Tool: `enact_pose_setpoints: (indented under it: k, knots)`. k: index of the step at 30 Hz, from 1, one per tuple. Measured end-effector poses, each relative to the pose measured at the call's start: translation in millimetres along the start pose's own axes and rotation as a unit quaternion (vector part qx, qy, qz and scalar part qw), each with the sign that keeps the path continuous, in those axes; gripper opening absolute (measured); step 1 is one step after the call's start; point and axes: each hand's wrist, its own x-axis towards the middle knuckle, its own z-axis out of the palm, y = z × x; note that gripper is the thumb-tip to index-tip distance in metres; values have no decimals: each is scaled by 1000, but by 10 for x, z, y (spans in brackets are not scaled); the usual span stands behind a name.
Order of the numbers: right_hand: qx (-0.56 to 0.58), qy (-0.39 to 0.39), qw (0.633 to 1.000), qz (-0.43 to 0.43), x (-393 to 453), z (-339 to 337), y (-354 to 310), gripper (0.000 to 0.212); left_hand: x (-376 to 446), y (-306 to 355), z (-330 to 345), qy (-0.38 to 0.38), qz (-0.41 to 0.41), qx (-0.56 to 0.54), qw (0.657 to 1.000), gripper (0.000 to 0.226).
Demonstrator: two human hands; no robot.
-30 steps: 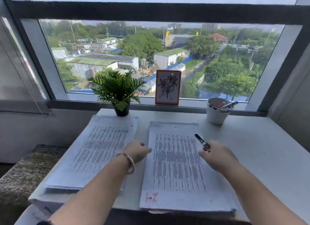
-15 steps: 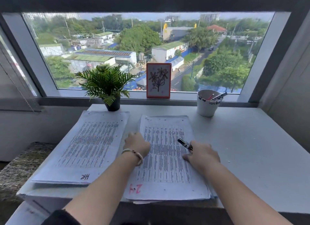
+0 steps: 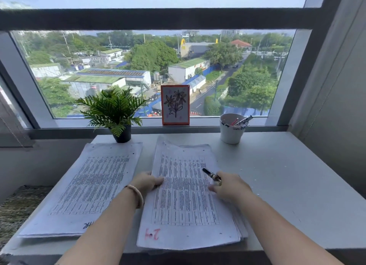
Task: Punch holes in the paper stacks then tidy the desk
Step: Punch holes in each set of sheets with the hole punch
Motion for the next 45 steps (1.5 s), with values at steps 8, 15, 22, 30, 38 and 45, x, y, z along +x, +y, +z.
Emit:
enact_pose_setpoints:
  k: [8, 15, 22, 30, 38, 45]
  knots:
    - [440, -29, 895, 62, 93, -477, -21, 14, -177, -66, 22, -136, 28, -250, 958, 42]
    - [486, -64, 871, 40, 168, -603, 23, 13, -108, 83, 149, -147, 30, -178, 973, 34]
    - [507, -72, 857, 65, 277, -702, 253, 15, -31, 186, 284, -187, -24, -184, 965, 30]
    - [518, 182, 835, -28, 210, -1542, 238, 6, -277, 1446, 654, -173, 229, -93, 953, 19]
    - [414, 328, 825, -200, -117, -1562, 215, 12, -516, 1565, 661, -59, 406, -43, 911, 23]
    - [394, 228, 871, -183, -35, -1038, 115, 22, -401, 1077, 467, 16, 345, -130, 929, 10]
